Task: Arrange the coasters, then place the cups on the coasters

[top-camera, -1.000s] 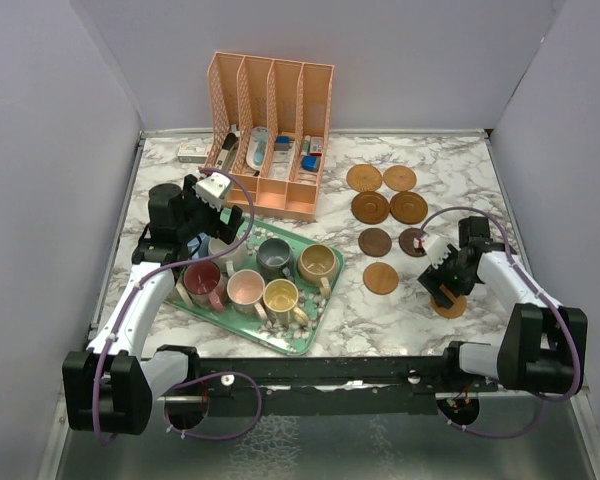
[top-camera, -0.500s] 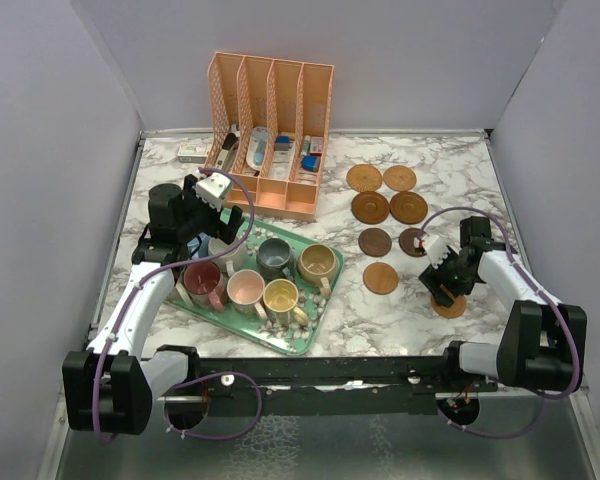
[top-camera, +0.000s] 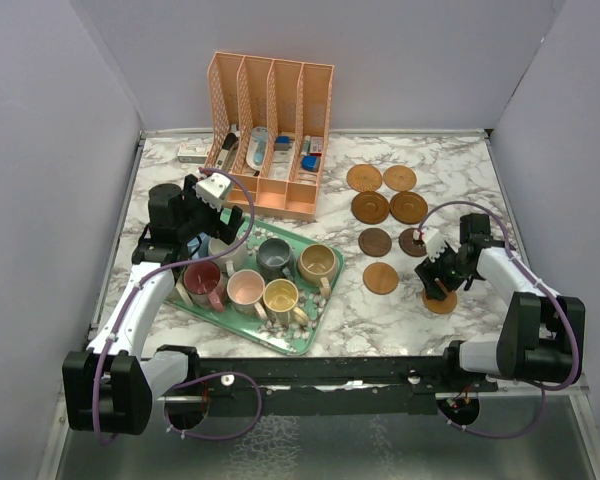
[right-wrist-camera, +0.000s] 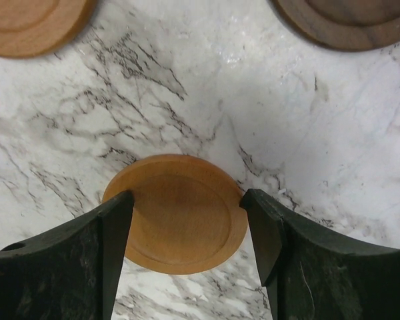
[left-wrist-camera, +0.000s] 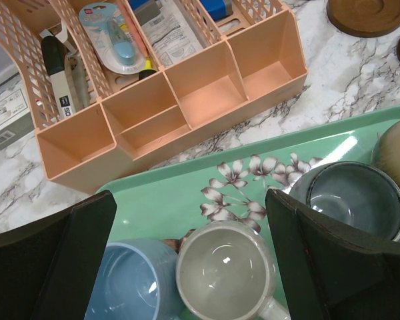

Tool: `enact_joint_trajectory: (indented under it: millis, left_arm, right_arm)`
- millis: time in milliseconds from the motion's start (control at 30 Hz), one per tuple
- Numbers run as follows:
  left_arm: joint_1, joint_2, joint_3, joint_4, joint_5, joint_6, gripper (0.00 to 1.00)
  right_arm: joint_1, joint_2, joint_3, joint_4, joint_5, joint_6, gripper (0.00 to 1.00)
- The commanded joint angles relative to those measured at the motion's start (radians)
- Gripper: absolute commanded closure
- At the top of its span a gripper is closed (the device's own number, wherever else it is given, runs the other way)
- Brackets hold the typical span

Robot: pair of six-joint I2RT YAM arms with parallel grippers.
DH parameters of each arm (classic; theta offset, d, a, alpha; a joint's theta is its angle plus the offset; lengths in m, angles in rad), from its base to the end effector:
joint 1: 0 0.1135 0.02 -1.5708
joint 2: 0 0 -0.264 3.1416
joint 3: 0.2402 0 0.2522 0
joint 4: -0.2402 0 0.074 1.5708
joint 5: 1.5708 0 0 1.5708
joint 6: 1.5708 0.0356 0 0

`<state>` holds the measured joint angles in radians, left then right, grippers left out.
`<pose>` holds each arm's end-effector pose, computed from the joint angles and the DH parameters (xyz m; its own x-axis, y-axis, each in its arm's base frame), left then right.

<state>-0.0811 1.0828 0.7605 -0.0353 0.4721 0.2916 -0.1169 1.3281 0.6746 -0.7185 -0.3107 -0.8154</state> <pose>0.2445 -0.0361 0.2890 -0.1913 0.2724 -0.9430 0.5761 0.8090 0.1168 0.2087 -0.0135 0.1627 -0.7047 -0.6151 -0.3536 -0.6738 0.7364 0.0617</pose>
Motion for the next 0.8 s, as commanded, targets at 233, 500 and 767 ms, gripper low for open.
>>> enact_joint_trajectory:
  millis: [233,500,767]
  left_arm:
    - [-0.006,-0.004,-0.01,-0.007,0.035,0.017,0.01]
    - [-0.006,-0.004,-0.01,-0.008,0.035,0.019,0.01]
    - [-0.006,-0.003,-0.013,-0.008,0.036,0.021,0.01]
  right_arm:
    - [0.073,0.062,-0.045,0.221,-0.043,0.097,0.34]
    - [0.101,0.078,-0.035,0.324,0.086,0.145,0.38]
    - [0.101,0.085,-0.007,0.313,0.065,0.16,0.39]
